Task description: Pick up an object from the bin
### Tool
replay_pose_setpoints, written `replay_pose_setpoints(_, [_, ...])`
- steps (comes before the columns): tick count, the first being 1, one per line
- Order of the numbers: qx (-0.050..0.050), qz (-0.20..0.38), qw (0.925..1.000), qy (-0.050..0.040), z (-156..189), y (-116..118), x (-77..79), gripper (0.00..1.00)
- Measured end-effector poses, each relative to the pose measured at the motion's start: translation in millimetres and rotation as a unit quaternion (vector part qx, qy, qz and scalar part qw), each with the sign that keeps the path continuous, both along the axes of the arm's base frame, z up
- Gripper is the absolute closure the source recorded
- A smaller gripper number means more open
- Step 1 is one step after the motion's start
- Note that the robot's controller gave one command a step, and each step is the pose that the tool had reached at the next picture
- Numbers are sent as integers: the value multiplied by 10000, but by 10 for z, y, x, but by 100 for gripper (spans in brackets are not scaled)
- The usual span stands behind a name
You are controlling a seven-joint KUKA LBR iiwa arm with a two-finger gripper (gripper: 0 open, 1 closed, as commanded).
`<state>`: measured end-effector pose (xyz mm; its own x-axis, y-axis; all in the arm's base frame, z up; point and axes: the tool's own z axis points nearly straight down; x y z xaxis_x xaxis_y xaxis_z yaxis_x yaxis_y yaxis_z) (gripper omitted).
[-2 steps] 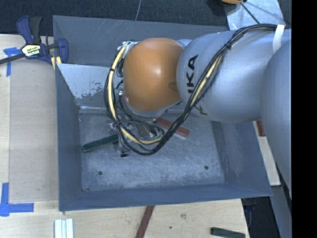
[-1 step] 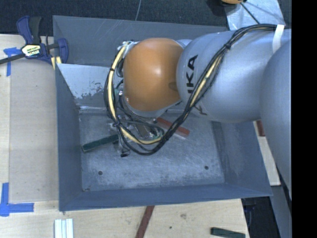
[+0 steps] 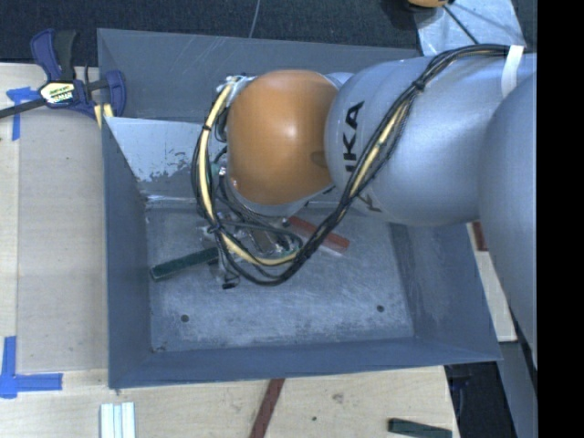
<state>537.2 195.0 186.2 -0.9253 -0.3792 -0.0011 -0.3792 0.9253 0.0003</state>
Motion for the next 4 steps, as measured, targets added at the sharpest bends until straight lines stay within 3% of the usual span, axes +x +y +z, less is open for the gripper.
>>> replay_pose_setpoints(3, [0, -2, 10000, 1, 0, -1, 0, 100])
replay_pose_setpoints(4, [7, -678, 9977, -18, 12, -36, 315, 100])
